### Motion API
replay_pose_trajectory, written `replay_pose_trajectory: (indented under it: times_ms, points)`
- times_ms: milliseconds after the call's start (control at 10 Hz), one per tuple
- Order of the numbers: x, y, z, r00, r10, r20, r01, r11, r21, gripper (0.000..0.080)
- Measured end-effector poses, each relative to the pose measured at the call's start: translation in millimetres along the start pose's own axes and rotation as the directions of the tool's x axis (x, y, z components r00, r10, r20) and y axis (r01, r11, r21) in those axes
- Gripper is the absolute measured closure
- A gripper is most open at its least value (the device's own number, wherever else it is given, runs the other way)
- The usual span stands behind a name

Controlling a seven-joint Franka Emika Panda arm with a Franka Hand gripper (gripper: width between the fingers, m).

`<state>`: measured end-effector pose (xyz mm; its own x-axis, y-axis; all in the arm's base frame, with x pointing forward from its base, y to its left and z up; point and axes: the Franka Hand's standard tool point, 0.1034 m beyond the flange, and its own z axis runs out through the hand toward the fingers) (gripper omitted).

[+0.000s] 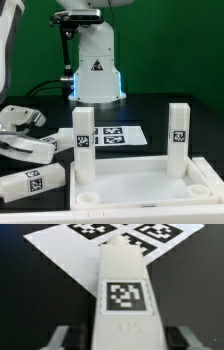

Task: Assemble desk

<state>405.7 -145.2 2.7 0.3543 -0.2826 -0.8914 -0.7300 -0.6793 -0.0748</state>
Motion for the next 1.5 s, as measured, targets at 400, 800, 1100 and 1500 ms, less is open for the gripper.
replay_pose_trajectory:
  times_ms: [400, 800, 1100, 1500]
  points:
    - [-38.8, -37.9, -68.9, 0.980, -0.125, -0.157, 0.124, 0.992, -0.012, 0.0515]
    - [-48.4, -44.7, -69.3, 0.898, -0.166, -0.407, 0.164, 0.986, -0.040, 0.0515]
    - [-67.6, -81.6, -138.9, 0.764, -0.260, -0.591, 0.253, 0.963, -0.097, 0.0515]
    - [-82.7, -124.5, -171.3, 0.529, -0.322, -0.785, 0.282, 0.939, -0.194, 0.0515]
